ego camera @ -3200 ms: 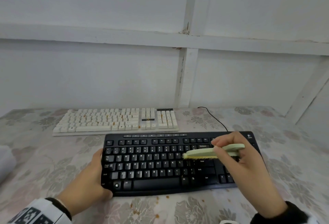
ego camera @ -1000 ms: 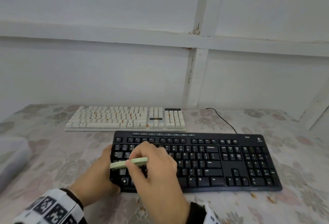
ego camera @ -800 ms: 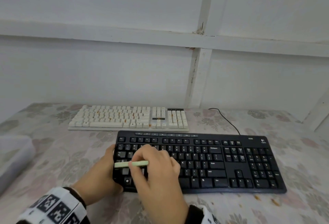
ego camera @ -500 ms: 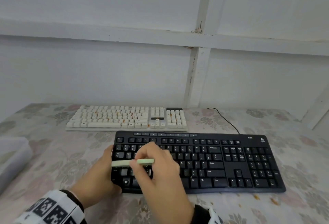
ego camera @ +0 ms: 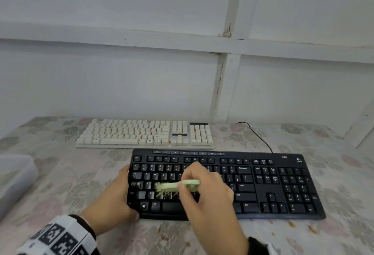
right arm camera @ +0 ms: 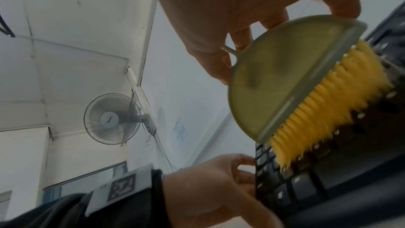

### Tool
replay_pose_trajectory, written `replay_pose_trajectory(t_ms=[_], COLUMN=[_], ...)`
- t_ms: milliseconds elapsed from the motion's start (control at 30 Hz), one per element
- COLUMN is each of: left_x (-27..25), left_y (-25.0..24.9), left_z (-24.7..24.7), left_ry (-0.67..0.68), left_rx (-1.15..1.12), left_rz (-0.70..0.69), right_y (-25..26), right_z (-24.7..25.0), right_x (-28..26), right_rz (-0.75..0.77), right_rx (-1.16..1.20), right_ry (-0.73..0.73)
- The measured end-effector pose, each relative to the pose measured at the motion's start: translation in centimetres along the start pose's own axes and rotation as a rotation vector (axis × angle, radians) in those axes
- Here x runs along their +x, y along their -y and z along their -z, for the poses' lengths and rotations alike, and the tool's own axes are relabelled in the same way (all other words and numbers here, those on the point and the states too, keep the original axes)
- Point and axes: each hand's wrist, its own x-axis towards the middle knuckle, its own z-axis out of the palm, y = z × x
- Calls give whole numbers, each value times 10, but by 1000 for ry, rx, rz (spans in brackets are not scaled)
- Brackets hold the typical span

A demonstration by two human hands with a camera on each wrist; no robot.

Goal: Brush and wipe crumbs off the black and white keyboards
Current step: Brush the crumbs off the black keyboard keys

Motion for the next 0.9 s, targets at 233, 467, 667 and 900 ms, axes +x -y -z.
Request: replay_pose_trajectory(t_ms=[233, 467, 667, 900], left_x=[1, 1, 0, 0], left_y=[2, 3, 2, 1], left_z=[-2, -2, -2, -2], left_ry=[2, 6, 10, 11], left_rx=[7, -10, -22, -13], left_rz=[16, 24, 16, 20], right_y=[-5, -17, -38, -52], right_z=[9, 24, 36, 51], right_x=[-4, -6, -4, -11], right_rz=[52, 74, -15, -17], right_rx=[158, 117, 113, 271], right_ry=[-13, -125, -133, -104])
